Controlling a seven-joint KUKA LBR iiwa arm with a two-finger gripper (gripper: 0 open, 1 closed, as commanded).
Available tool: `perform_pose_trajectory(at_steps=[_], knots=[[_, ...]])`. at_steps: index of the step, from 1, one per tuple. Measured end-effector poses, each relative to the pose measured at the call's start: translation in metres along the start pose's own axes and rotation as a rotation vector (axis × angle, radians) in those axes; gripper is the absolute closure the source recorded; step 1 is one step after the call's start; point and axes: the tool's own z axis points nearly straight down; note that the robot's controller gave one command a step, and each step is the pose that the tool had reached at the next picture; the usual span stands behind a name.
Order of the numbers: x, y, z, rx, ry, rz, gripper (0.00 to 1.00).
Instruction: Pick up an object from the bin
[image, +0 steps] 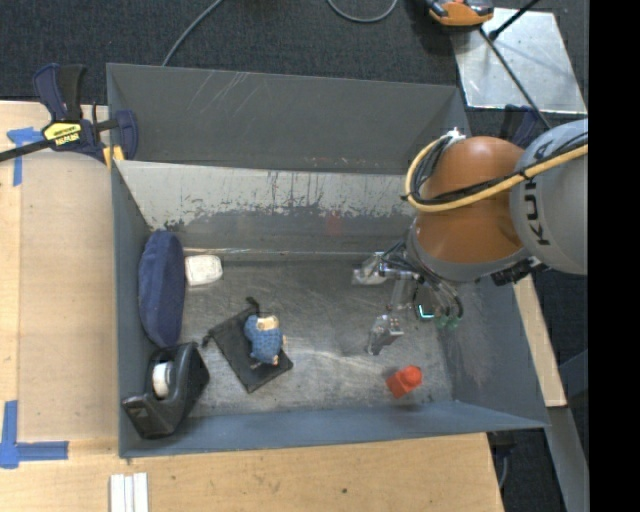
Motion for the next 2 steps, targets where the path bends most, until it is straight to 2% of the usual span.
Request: perform_pose_trajectory(at_steps=[1, 2], knots=[[-0.044, 0.05, 0.017, -0.001, -0.011, 0.074, 0.0], [-0.055, 0.135, 0.05, -0.002, -0.01, -0.173, 0.0]])
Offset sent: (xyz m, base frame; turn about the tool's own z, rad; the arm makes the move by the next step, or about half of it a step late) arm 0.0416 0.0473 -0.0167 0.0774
